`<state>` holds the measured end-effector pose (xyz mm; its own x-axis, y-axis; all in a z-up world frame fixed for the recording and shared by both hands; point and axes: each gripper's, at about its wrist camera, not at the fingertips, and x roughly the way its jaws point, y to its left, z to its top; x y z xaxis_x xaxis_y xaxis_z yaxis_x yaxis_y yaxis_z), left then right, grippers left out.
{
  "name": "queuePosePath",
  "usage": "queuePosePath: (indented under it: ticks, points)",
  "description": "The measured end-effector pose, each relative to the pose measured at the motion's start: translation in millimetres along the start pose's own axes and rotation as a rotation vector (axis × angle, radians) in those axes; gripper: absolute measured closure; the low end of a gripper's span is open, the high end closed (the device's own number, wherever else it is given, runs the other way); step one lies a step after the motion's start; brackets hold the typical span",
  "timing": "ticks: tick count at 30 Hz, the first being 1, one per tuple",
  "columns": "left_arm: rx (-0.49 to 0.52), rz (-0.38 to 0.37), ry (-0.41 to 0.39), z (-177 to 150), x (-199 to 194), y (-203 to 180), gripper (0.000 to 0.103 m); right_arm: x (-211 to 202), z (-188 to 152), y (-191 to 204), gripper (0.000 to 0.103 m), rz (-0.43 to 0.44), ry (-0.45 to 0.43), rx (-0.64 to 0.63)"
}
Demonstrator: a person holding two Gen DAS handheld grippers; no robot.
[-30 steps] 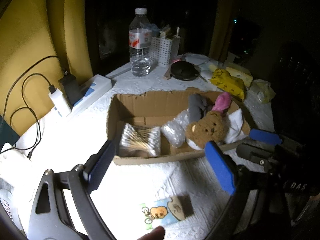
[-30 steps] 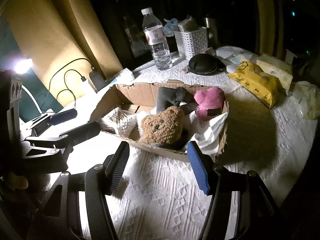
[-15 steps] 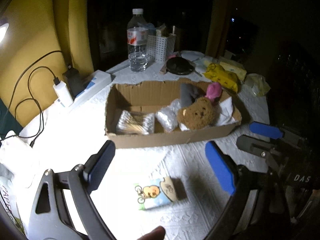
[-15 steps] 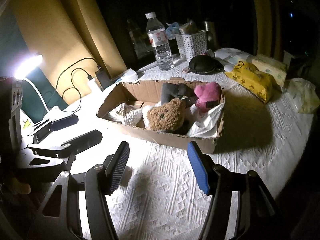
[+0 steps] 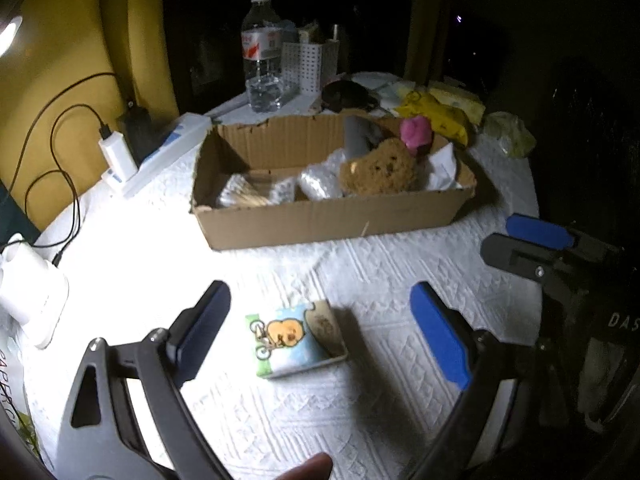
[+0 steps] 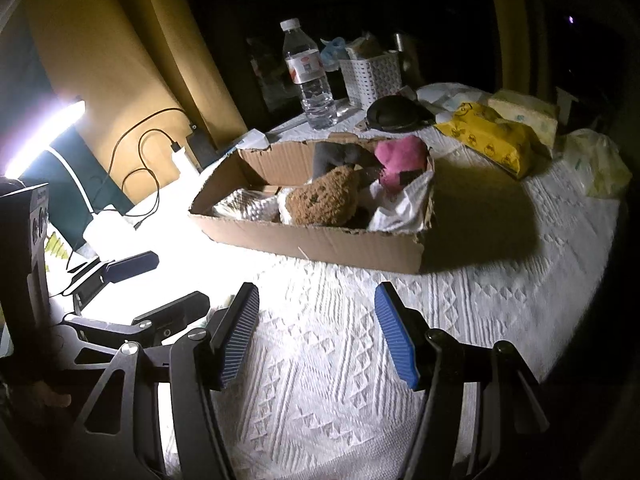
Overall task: Organize soft objects
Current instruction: 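Reach the left gripper to the duck tissue pack and grasp it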
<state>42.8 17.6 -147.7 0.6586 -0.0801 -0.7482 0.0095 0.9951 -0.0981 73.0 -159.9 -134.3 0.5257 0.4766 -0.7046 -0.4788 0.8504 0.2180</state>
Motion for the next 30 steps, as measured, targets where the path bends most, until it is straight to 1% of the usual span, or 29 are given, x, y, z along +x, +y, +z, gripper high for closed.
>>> queuePosePath:
  ticks: [6,9,12,15,19,23,24,25,26,30]
  points:
    - [-0.027,0.004,0.035,-14.0,17.7,5.5,0.011,8.0,-14.0,-3.7,0.04,-0.005,0.021,0.009]
    - [-0.053,-0.007,0.064,-19.0,29.9,12.7,0.011,16.4,-19.7,-6.3,0.039,-0.012,0.04,0.016]
    - [-0.068,0.003,0.085,-24.0,40.1,18.9,0.011,23.2,-22.3,-8.1,0.039,-0.011,0.056,0.018]
    - [-0.059,0.002,0.097,-26.3,48.5,17.8,0.011,27.0,-21.6,-10.6,0.04,-0.007,0.062,0.021]
    - [-0.06,0.009,0.136,-29.9,62.3,19.7,0.011,31.4,-18.5,-12.4,0.039,-0.001,0.064,0.027]
    - [-0.032,0.02,0.122,-32.6,62.4,16.4,0.012,35.3,-17.0,-16.7,0.039,0.001,0.07,0.034]
    - [-0.03,0.023,0.118,-32.9,62.1,15.9,0.016,36.2,-16.7,-17.6,0.039,0.0,0.071,0.036]
    - [-0.024,0.035,0.113,-32.8,61.6,15.2,0.024,37.2,-16.3,-18.8,0.039,0.0,0.073,0.039]
    - [-0.017,0.044,0.11,-32.4,61.1,14.4,0.029,37.8,-15.9,-19.8,0.039,0.001,0.074,0.041]
    - [-0.023,0.026,0.105,-32.5,58.1,17.0,0.031,38.7,-12.5,-22.0,0.039,0.008,0.073,0.045]
